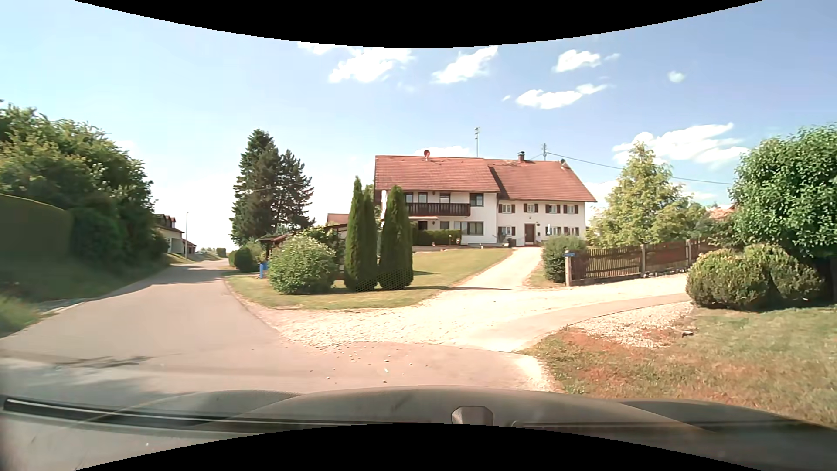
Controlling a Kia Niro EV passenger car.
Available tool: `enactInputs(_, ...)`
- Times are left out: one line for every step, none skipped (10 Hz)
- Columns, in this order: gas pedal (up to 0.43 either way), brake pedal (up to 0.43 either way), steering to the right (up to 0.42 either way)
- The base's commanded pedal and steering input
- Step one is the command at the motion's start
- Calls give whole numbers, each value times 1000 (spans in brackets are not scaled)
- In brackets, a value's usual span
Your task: Follow the waypoints while adhering to traffic rules and regulations
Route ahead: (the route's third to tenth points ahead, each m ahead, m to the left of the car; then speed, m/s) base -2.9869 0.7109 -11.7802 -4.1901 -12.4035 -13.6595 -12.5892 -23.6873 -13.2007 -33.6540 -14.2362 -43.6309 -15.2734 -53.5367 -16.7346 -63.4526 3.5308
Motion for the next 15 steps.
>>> enactInputs(0,61,365)
enactInputs(0,61,328)
enactInputs(0,49,286)
enactInputs(0,43,254)
enactInputs(0,43,206)
enactInputs(0,30,153)
enactInputs(0,12,101)
enactInputs(0,6,39)
enactInputs(0,6,-20)
enactInputs(0,6,-101)
enactInputs(0,6,-181)
enactInputs(0,6,-251)
enactInputs(0,12,-311)
enactInputs(0,6,-370)
enactInputs(0,6,-430)
